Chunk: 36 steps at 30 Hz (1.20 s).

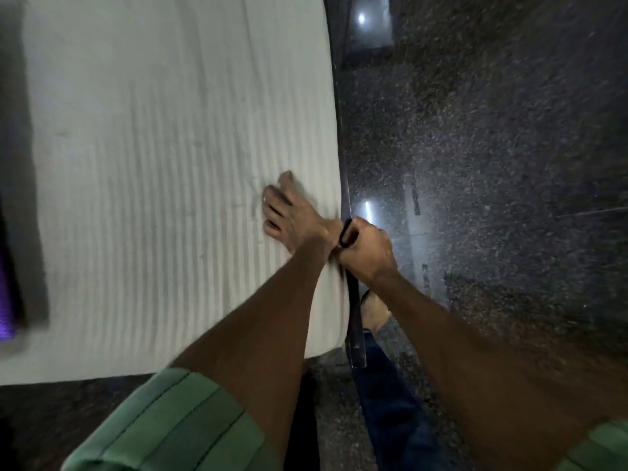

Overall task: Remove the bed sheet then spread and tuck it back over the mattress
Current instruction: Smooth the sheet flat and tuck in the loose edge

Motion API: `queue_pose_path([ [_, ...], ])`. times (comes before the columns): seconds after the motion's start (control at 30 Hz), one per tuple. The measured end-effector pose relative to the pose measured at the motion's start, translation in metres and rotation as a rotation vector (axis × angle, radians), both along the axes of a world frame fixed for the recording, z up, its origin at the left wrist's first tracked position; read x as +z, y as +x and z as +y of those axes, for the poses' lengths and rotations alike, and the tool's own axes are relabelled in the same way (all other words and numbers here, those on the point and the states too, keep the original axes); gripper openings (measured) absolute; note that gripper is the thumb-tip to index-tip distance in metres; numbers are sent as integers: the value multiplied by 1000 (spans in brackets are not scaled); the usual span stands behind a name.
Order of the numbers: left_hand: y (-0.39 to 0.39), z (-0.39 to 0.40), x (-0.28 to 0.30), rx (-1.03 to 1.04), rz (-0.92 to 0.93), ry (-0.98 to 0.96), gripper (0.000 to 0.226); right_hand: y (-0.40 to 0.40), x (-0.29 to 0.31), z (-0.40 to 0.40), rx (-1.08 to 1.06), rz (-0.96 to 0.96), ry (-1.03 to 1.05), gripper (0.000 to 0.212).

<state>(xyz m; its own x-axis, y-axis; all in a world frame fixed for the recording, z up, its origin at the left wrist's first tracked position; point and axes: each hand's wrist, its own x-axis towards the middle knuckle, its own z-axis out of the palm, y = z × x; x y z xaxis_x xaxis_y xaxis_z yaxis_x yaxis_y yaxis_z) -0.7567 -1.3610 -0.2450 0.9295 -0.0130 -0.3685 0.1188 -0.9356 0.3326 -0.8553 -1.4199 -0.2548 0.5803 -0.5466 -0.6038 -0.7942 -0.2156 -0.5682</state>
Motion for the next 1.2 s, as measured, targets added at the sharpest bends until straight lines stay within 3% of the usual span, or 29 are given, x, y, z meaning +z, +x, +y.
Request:
queue_pose_path([
  [0.1,4,-7,-5,88,130,-108,117,14,-9,-25,-184,-91,111,22],
  [0.27,-1,6,-12,-19,31,-32,126,69,-7,-53,-73,-138,37,28],
  [0.4,2,-5,-13,-21,24,30,123,100,-4,-61,66,-25,-138,55],
  [0.5,6,9,-12,-126,82,-11,124,104,-3,-54,4,8,-167,60],
  [0.6,15,26,-8,-175,95,-74,103,107,-2,-49,-34,63,-207,57],
  [0.73,45,30,-2,-141,-128,-120,54,121,9,-49,134,232,-284,70],
  [0.83,68,16,0,-197,-145,-185,46,129,15,-67,199,269,-112,59],
  [0.93,95,-7,4,-209,-150,-234,47,145,19,-90,-2,88,124,37],
  [1.03,110,-28,6,-212,-150,-270,45,176,18,-107,-158,-68,7,33],
  [1.13,124,-45,6,-191,-166,-269,42,206,11,-122,-129,13,-115,43],
  [1.2,134,-53,6,-161,-167,-250,42,215,6,-133,-73,41,-136,38],
])
